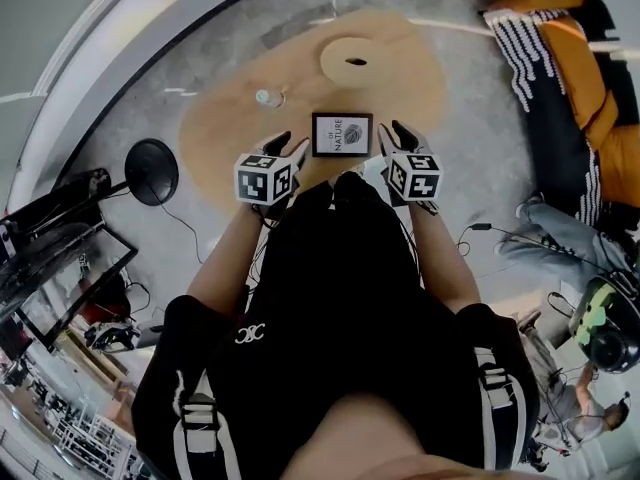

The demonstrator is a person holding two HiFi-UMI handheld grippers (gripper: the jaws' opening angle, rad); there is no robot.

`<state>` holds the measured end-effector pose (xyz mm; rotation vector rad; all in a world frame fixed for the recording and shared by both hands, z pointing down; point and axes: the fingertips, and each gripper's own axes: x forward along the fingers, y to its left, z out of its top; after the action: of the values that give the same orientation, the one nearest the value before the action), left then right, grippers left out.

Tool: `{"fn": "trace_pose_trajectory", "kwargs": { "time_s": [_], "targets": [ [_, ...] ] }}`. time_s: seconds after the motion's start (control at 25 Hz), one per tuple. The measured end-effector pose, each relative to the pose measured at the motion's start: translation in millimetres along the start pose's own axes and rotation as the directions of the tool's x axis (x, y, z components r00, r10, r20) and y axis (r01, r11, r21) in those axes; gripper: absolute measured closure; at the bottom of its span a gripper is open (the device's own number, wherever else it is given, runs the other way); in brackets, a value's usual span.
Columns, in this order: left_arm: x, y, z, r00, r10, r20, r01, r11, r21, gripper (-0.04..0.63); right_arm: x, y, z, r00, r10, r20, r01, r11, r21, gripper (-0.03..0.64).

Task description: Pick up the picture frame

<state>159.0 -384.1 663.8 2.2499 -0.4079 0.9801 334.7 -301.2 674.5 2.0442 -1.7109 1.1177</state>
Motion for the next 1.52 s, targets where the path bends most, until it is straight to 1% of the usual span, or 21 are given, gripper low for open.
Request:
{"fn": "trace_pose_trajectory", "kwargs": {
  "time_s": [0.12,0.24,0.28,0.36,0.44,0.52,0.6,0.72,0.84,0.96,1.08,1.24,1.36,1.52],
  "targets": [
    [23,14,-27,0.997,0.008,-0.072,-0.011,0.999,-0.046,0.408,27,-10,-28,0.998,0.016,-0.06,-0.014,0.999,0.036,0.495],
    [53,31,-56,0.993,-0.001,-0.12,-0.014,0.992,-0.123,0.408,56,-26,-60,0.993,0.016,-0.121,-0.007,0.998,0.07,0.495],
    [65,37,-64,0.992,-0.009,-0.129,-0.011,0.988,-0.152,0.408,67,-31,-69,0.99,0.011,-0.141,-0.003,0.998,0.057,0.495],
    [91,51,-81,0.988,-0.018,-0.151,-0.013,0.98,-0.199,0.408,87,-39,-89,0.982,0.0,-0.186,-0.001,1.0,-0.006,0.495],
    [113,67,-100,0.984,-0.008,-0.179,-0.032,0.975,-0.221,0.408,106,-44,-111,0.972,-0.003,-0.237,-0.015,0.997,-0.072,0.495],
    [132,82,-116,0.98,0.006,-0.2,-0.053,0.972,-0.227,0.408,124,-48,-133,0.96,0.002,-0.281,-0.035,0.993,-0.114,0.495],
    [152,96,-127,0.977,0.012,-0.214,-0.064,0.97,-0.236,0.408,141,-53,-153,0.948,0.013,-0.317,-0.052,0.992,-0.115,0.495],
    [182,107,-147,0.968,0.015,-0.25,-0.075,0.97,-0.232,0.408,161,-62,-185,0.93,0.047,-0.366,-0.073,0.996,-0.058,0.491],
    [213,116,-168,0.954,0.021,-0.3,-0.08,0.979,-0.186,0.408,181,-78,-216,0.91,0.071,-0.408,-0.065,0.998,0.027,0.48],
    [240,129,-174,0.947,0.038,-0.32,-0.09,0.984,-0.151,0.408,207,-100,-240,0.897,0.074,-0.435,-0.042,0.996,0.085,0.477],
    [260,136,-177,0.947,0.038,-0.318,-0.086,0.986,-0.14,0.408,225,-111,-248,0.895,0.084,-0.438,-0.038,0.993,0.111,0.477],
    [277,143,-192,0.945,0.047,-0.324,-0.092,0.988,-0.126,0.413,241,-121,-258,0.888,0.084,-0.453,-0.029,0.992,0.126,0.477],
    [282,148,-196,0.945,0.053,-0.321,-0.106,0.983,-0.149,0.416,246,-117,-259,0.884,0.1,-0.456,-0.037,0.989,0.145,0.477],
    [291,149,-198,0.946,0.055,-0.318,-0.115,0.978,-0.172,0.425,252,-116,-270,0.87,0.108,-0.48,-0.045,0.989,0.14,0.477]
  ]
}}
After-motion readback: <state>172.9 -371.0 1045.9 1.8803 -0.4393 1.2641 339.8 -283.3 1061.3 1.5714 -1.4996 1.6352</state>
